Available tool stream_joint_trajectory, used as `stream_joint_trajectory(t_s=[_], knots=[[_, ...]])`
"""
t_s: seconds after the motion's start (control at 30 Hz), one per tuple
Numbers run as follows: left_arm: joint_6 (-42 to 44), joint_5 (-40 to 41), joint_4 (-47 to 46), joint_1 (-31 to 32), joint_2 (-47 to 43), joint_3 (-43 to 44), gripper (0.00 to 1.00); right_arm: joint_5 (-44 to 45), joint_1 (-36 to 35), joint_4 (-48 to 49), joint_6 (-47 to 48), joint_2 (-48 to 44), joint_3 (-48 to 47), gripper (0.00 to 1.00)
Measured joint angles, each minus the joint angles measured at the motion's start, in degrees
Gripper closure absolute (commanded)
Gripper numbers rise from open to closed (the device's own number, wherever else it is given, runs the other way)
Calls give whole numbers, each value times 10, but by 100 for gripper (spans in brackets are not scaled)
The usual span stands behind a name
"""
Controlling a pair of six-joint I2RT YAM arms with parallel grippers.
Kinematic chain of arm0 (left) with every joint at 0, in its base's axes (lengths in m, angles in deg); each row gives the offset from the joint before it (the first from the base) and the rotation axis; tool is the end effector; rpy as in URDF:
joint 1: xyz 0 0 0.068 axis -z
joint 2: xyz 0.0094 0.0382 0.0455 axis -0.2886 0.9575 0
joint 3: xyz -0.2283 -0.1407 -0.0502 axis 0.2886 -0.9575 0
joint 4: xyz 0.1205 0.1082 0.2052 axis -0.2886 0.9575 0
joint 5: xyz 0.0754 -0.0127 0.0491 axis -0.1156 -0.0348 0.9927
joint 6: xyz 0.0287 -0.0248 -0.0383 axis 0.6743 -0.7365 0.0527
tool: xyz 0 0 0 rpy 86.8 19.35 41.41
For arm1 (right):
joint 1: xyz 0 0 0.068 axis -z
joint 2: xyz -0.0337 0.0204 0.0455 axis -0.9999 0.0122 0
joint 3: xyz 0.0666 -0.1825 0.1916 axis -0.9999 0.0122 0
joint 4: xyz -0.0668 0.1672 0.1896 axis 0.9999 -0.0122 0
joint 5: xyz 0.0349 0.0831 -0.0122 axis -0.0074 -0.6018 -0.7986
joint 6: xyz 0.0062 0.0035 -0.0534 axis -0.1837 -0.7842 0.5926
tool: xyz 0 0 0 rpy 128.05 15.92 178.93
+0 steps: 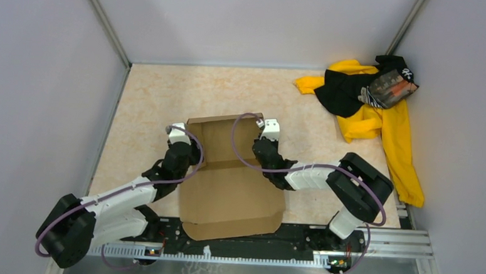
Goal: Fold the paper box
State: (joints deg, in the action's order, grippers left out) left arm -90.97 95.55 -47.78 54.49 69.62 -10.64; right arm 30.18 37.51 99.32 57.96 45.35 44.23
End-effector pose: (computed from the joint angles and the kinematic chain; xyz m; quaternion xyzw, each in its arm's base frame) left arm 0.1726 -0.1101 0.1842 -0.0648 0.8245 -0.0793 0.5565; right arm 0.2093 0.2290 0.1661 -0.0503 0.8200 0.0469 0.5682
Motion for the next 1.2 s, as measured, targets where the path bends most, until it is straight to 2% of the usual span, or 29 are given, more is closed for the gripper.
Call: stream_joint_trajectory(t_s=[0.23,0.3,0.4,0.5,0.67,1.2], knots=[[-6,31,22,5,5,11,46,9,-7,-3,-1,0,0,100],[-7,41,32,6,9,18,53,11,-8,-3,-2,0,0,100],[-8,59,48,8,26,35,69,12,-10,-8,-5,-3,0,100],[-8,78,72,10,56,63,76,11,-10,-17,-11,-6,0,100],[-9,110,110,18,102,108,76,16,-11,-30,-20,-8,-3,100],[-8,168,182,44,132,152,75,51,-14,-154,-54,10,-73,100]])
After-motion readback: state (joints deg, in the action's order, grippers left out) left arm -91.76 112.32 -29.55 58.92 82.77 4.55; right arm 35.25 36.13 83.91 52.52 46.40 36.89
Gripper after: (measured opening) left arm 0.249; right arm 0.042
